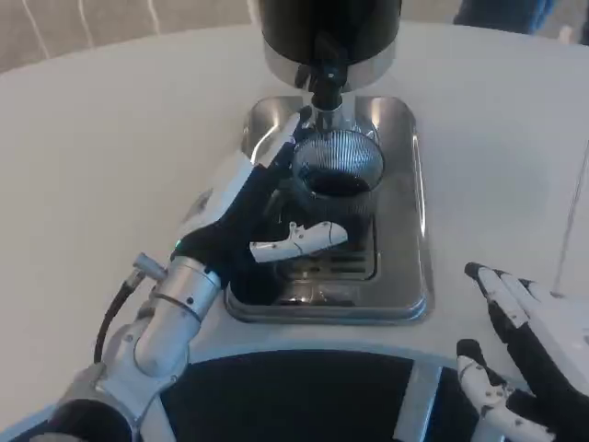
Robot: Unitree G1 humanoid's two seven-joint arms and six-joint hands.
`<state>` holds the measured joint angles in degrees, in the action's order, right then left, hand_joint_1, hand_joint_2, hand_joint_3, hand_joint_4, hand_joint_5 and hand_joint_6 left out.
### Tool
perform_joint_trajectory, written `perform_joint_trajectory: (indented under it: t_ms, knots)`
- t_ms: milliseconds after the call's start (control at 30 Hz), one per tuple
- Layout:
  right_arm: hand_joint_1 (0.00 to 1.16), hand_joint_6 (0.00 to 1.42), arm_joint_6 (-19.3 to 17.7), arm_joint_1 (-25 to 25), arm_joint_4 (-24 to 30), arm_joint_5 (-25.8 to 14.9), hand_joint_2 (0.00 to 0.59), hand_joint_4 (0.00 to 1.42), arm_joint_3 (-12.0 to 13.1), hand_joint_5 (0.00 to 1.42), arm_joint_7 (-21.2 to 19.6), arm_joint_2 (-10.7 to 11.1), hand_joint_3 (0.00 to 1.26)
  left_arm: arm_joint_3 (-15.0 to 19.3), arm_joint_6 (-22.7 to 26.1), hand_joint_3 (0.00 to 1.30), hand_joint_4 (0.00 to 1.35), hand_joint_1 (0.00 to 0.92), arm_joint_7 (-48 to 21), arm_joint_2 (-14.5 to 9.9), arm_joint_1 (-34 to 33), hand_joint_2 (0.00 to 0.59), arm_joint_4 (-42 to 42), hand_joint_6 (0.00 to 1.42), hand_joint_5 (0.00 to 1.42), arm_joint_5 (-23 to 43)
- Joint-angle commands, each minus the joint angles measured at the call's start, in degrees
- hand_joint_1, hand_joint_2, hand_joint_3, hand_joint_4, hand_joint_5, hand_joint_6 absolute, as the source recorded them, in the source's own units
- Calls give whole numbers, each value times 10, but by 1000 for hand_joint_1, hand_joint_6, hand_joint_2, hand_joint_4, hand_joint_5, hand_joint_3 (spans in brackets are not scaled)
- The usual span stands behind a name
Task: Grasp the cup under the faucet to collect the drink, then remove the cup.
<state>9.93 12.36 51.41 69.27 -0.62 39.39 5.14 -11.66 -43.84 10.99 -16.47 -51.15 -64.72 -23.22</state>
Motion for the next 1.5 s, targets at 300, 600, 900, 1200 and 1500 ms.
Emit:
perform_joint_trajectory:
  t_ms: [300, 600, 900, 1200, 1500]
  knots:
    - [76, 0, 11, 0, 7, 15, 586, 0, -12, 0, 11, -5, 13, -16, 5, 0, 0, 388, 10, 11, -19, 66, -20, 400, 367, -10]
    - [83, 0, 16, -2, 12, 17, 586, 0, -13, 0, 21, -4, 21, -23, 5, 0, 77, 388, 25, 13, -22, 66, -26, 506, 448, -15]
    - [104, 0, 19, -3, 9, 16, 586, 0, -11, 0, 22, -3, 35, -31, 6, 88, 141, 377, 36, 14, -23, 70, -30, 533, 483, -15]
    - [105, 0, 23, -10, 3, 18, 586, 0, -13, 0, 23, -5, 36, -36, 7, 157, 157, 377, 39, 10, -23, 71, -33, 559, 498, -16]
    - [103, 0, 31, -16, -2, 23, 586, 0, -20, 0, 23, -6, 43, -36, 13, 185, 170, 365, 41, 11, -28, 74, -37, 585, 514, -17]
